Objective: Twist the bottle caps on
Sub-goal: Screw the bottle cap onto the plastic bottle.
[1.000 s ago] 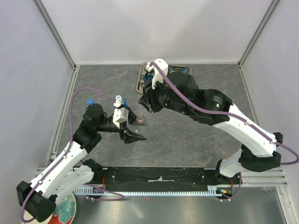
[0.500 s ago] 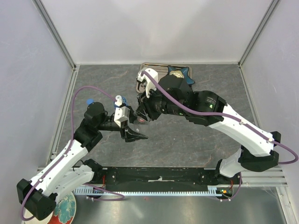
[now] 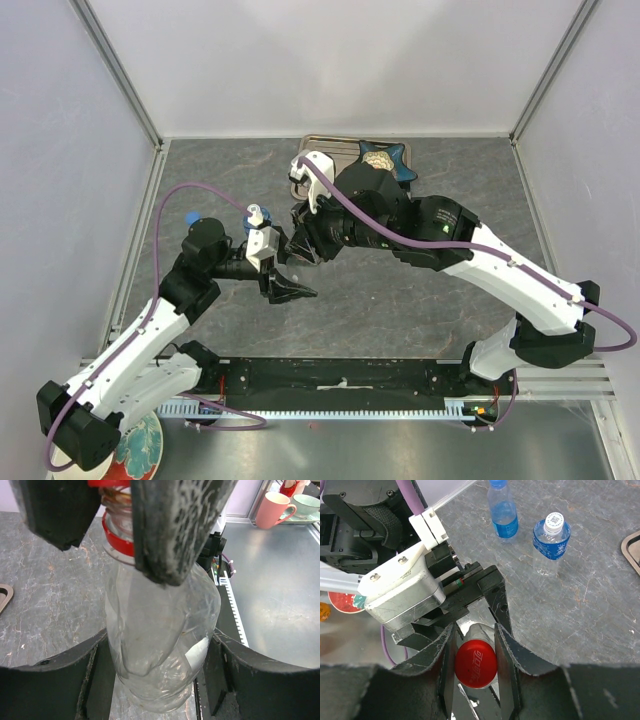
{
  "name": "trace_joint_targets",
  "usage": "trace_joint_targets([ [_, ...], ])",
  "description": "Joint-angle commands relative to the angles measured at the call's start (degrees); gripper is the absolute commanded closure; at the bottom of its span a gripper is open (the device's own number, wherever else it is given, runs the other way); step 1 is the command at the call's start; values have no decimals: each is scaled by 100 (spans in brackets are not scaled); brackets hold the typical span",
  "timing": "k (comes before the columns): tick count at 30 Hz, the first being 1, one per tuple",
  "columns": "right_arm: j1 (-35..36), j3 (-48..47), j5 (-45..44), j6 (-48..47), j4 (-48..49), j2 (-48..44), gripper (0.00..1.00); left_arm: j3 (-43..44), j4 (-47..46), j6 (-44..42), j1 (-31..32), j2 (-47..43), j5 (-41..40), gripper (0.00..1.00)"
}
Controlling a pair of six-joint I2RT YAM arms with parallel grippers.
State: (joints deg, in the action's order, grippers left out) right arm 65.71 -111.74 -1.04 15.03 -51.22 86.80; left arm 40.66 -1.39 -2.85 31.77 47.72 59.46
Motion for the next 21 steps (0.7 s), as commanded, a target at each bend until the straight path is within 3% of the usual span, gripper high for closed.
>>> trace_joint_targets([
  [1, -15, -146, 86, -167, -98, 47, 72, 170, -178, -66, 49, -70, 39, 98],
  [11, -6, -892, 86, -527, -625, 416, 72, 205, 95, -339, 163, -18, 206, 98],
  [21, -15, -603, 403, -562, -846, 443, 71, 249, 77, -365, 163, -53, 118, 98],
])
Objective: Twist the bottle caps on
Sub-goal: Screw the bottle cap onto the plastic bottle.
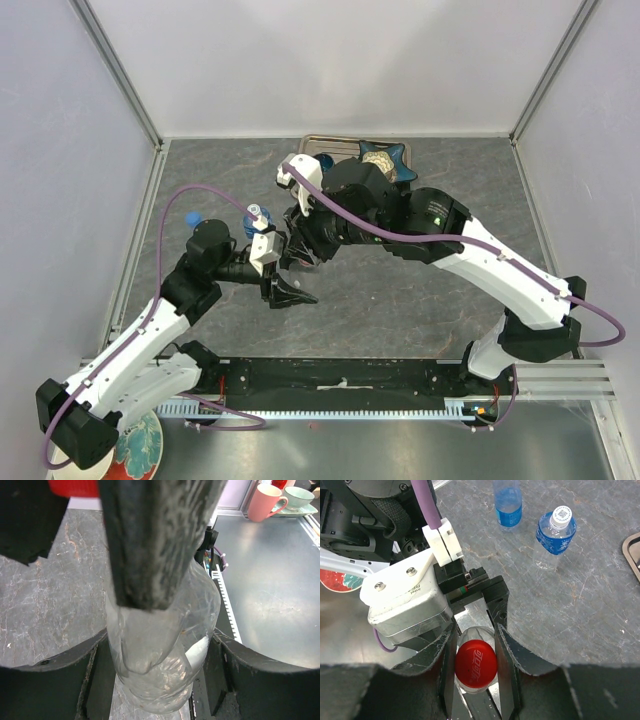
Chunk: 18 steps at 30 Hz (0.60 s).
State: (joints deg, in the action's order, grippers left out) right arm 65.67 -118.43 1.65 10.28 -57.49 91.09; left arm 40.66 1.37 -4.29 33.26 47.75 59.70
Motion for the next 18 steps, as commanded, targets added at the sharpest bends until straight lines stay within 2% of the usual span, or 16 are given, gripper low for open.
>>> trace_joint_targets([
  [1, -10, 83, 125, -79, -236, -21, 71, 240, -207, -186, 14, -64, 68, 98],
  [5, -10, 75, 107, -79, -393, -100, 70, 144, -251, -159, 14, -134, 50, 98],
  [11, -10, -5, 283, -79, -622, -21, 63, 91, -295, -124, -12, -204, -37, 98],
  [18, 7, 171, 274, 52, -412, -47, 58, 56, -383, 7, -56, -266, -117, 98],
])
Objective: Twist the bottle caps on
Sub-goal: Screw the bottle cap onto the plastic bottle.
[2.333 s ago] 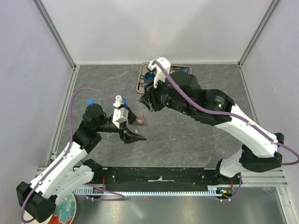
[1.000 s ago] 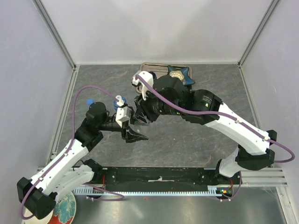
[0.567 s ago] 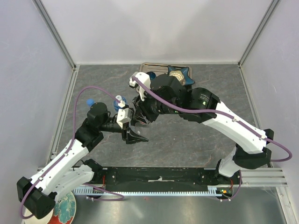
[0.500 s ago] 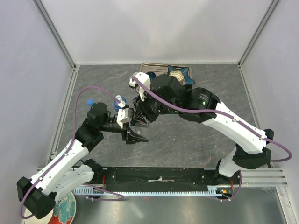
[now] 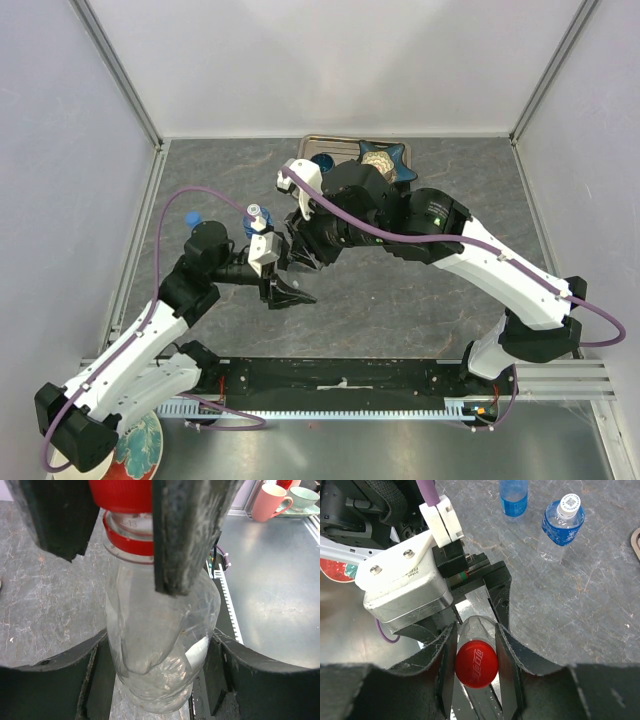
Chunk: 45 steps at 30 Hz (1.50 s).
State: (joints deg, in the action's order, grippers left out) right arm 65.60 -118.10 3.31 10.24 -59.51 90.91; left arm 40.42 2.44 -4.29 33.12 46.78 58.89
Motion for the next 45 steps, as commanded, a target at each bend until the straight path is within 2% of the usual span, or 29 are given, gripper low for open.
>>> trace_joint_targets([
  [1, 5, 173, 126, 74, -132, -12, 57, 80, -490, 8, -43, -178, -36, 98],
  [15, 84, -55, -76, 66, -70, 67, 54, 62, -507, 122, -52, -222, -18, 98],
  [18, 84, -151, -111, 31, -70, 146, 51, 62, -507, 139, -52, -222, 17, 98],
  [24, 93, -441, -304, -39, -70, 199, 29, 45, -507, 139, -52, -249, -1, 98],
  [31, 84, -793, -595, -119, -61, 146, 11, -52, -525, 157, -60, -310, -71, 98],
  [38, 84, -1092, -586, -136, -44, -143, 7, -131, -578, 236, -113, -345, -124, 98],
  [41, 76, -698, -639, -241, 149, -573, 7, -149, -621, 297, -122, -381, -106, 98],
  [45, 75, 1073, -114, -461, 1044, -1757, 8, -140, -736, 368, -131, -398, -36, 98],
])
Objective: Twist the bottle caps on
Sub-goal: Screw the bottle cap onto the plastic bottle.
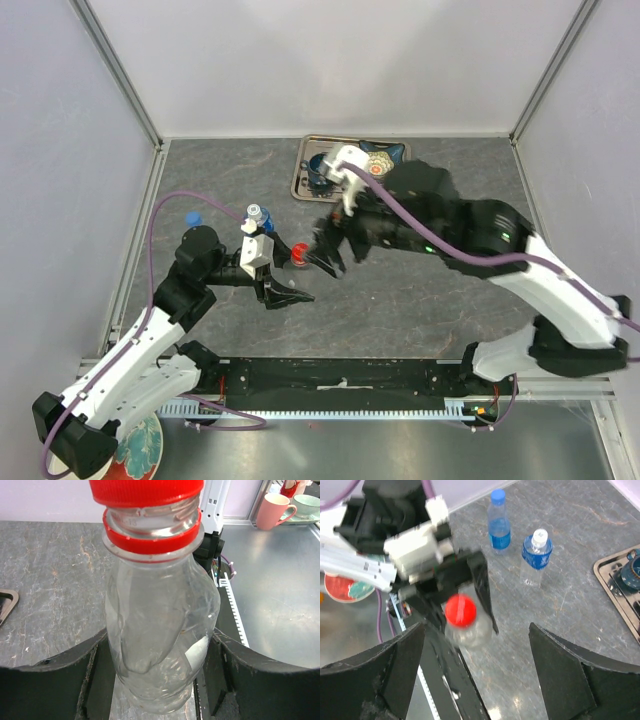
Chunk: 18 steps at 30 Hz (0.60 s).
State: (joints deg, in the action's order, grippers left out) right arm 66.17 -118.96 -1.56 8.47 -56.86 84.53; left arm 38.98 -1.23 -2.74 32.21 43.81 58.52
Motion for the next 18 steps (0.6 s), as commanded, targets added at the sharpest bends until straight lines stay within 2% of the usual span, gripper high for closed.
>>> trace_joint_targets([
  [1, 19, 1408, 446, -337, 1173, -1297, 9, 13, -403, 213, -48, -110, 19, 98],
  [3, -8, 1969, 638, -451, 1658, -1683, 12, 22, -518, 430, -65, -145, 71, 98],
  [7, -69, 2491, 1191, -539, 2398, -1975, 22, 48, -658, 590, -74, -180, 273, 98],
  [12, -253, 2570, 1676, -417, 3039, -1862, 23, 241, -720, 600, -65, -110, 502, 98],
  [18, -544, 2886, 2239, 110, 3874, -1756, 24, 540, -711, 485, -65, -66, 406, 98],
])
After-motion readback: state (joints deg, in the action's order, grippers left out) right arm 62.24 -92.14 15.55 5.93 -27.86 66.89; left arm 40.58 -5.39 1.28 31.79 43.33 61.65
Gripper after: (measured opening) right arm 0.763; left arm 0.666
